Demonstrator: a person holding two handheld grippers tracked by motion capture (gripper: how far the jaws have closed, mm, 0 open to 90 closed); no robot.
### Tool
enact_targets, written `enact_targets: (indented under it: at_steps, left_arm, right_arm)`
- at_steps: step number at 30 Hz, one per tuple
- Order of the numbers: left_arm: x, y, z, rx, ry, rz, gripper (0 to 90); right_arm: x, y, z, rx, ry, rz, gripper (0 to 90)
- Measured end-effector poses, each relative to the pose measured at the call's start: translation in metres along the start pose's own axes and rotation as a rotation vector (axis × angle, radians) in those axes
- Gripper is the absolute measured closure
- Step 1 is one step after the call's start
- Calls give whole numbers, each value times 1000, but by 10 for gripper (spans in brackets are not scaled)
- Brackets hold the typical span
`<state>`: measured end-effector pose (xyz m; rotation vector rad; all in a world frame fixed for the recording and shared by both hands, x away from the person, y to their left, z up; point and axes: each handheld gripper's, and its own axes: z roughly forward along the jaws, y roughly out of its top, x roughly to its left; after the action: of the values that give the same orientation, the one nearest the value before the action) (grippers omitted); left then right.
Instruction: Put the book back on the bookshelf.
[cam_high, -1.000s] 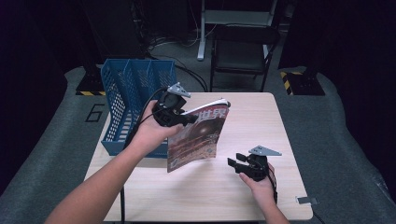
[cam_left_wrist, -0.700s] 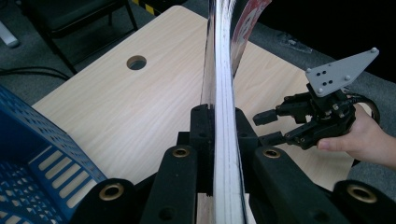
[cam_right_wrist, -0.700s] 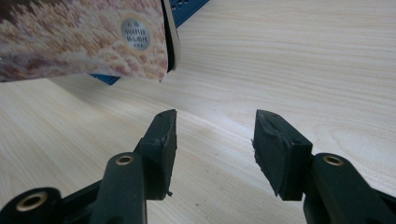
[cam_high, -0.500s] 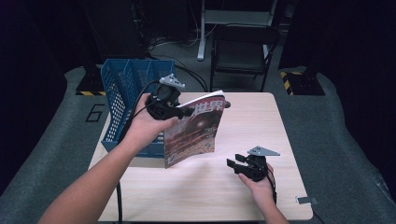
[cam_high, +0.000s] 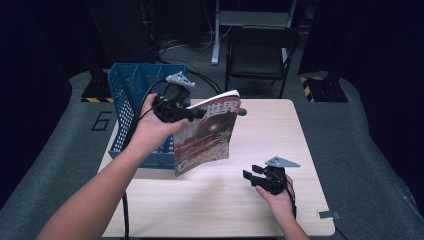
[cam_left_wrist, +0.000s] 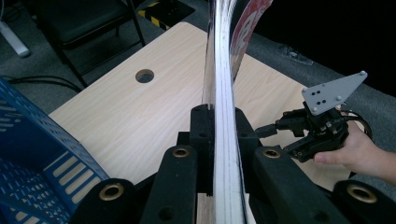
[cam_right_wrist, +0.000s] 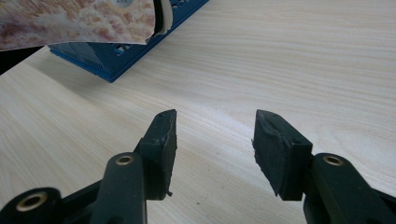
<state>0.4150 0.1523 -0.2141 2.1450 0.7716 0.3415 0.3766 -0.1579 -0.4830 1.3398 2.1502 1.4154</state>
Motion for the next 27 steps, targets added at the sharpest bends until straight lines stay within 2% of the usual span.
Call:
enact_targets:
  at_steps: [1,7,14,27]
  left_arm:
    - [1,0,-2,0,3,-3,837]
    - [4,-1,-7,-10,7,-14,837]
    - [11,0,-20,-32,32,-33,837]
    - [22,-6,-41,-45,70,-49,837]
  right_arm:
    - [0,0,0,-2,-13,-2,492]
    - [0,0,0,-1,0,-4,492]
    - [3,-1,4,12,-13,-34,492]
    - [2,0,5,14,-6,-46,492]
